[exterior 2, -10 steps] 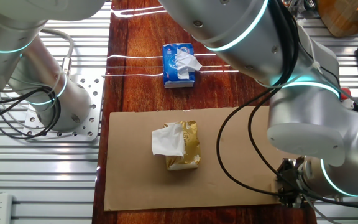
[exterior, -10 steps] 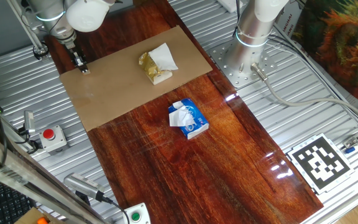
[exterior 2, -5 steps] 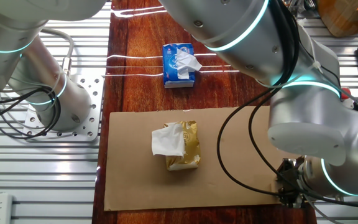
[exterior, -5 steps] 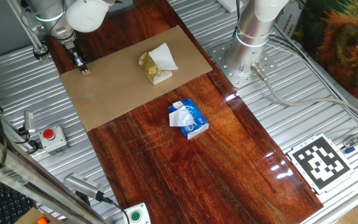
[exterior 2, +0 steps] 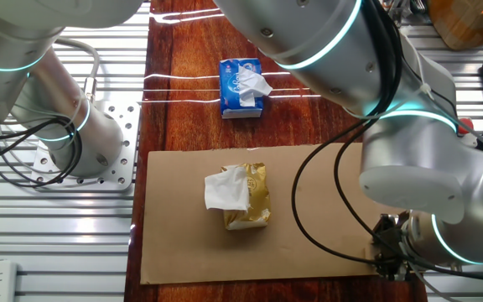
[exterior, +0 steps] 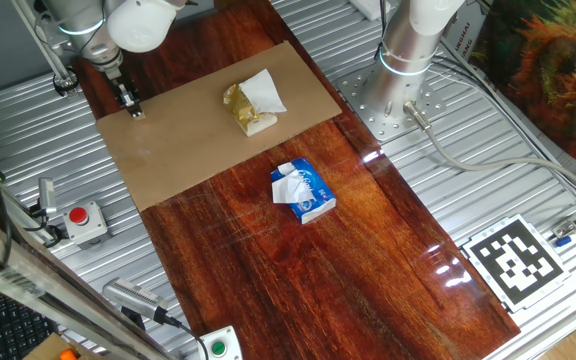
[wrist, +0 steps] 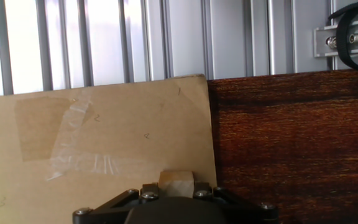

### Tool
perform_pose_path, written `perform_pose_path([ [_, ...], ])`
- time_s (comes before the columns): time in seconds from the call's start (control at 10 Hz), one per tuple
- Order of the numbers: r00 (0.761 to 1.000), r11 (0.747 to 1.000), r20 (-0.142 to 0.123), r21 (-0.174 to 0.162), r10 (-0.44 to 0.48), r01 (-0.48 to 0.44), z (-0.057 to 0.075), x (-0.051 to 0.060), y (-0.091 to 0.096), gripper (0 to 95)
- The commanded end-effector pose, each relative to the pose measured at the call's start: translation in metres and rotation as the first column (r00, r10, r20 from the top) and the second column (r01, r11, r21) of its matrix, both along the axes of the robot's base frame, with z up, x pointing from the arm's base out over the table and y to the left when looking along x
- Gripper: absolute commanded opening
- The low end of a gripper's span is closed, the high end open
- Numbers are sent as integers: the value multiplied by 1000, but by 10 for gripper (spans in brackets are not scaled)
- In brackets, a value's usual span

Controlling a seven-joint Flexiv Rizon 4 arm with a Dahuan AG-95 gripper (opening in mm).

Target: Hold a small block with the gripper and sweep it from left to right on the table

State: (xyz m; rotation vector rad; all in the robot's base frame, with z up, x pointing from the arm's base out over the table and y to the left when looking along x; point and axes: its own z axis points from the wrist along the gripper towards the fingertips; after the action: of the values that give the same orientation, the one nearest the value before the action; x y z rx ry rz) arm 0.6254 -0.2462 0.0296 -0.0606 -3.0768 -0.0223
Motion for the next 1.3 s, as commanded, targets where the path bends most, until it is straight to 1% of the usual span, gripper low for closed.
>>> perform_pose_path([
  [0.1,1000,1000,-1,0,1,-1,0,0,0,190],
  [1.3,1000,1000,-3,2,4,-4,-1,-1,-1,190],
])
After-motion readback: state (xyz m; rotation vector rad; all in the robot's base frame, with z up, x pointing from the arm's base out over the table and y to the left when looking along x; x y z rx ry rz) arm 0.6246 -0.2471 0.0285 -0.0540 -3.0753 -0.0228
